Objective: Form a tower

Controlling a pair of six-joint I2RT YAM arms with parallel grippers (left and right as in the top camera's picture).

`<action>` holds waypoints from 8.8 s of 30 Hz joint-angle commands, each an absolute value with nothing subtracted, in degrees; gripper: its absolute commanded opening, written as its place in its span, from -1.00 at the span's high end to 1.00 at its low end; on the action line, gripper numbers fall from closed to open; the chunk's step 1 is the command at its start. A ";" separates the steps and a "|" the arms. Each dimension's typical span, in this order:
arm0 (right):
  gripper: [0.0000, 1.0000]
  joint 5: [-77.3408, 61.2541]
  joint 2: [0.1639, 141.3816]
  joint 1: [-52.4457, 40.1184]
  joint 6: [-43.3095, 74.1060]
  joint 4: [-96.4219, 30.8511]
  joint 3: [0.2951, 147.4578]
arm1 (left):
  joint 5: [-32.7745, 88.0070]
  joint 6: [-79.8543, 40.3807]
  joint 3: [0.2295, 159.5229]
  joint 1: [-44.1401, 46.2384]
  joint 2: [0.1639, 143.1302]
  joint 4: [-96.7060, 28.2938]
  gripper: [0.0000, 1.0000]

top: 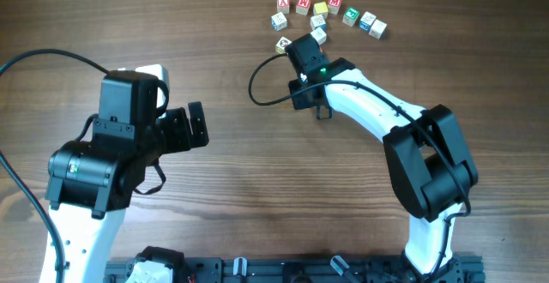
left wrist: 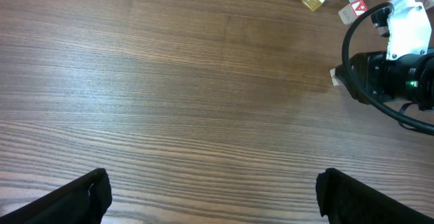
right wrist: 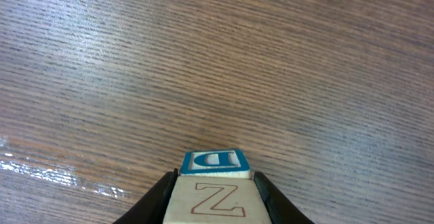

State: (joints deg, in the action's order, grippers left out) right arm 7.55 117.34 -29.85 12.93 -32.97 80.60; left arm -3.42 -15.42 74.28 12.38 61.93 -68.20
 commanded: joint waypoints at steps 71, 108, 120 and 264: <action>-0.30 -3.92 139.33 -15.77 12.12 -16.05 103.20 | -4.16 -15.90 73.97 12.36 62.00 -68.23 -1.00; 0.91 11.05 105.54 -29.95 33.19 -58.17 95.48 | -4.16 -15.90 73.97 12.36 62.00 -68.23 -1.00; 0.91 9.04 108.31 -29.93 28.01 -38.26 83.48 | -4.16 -15.90 73.97 12.36 62.00 -68.23 -1.00; -1.00 30.55 73.82 -13.96 19.22 -63.24 88.42 | -4.16 -15.90 73.97 12.36 62.00 -68.23 -1.00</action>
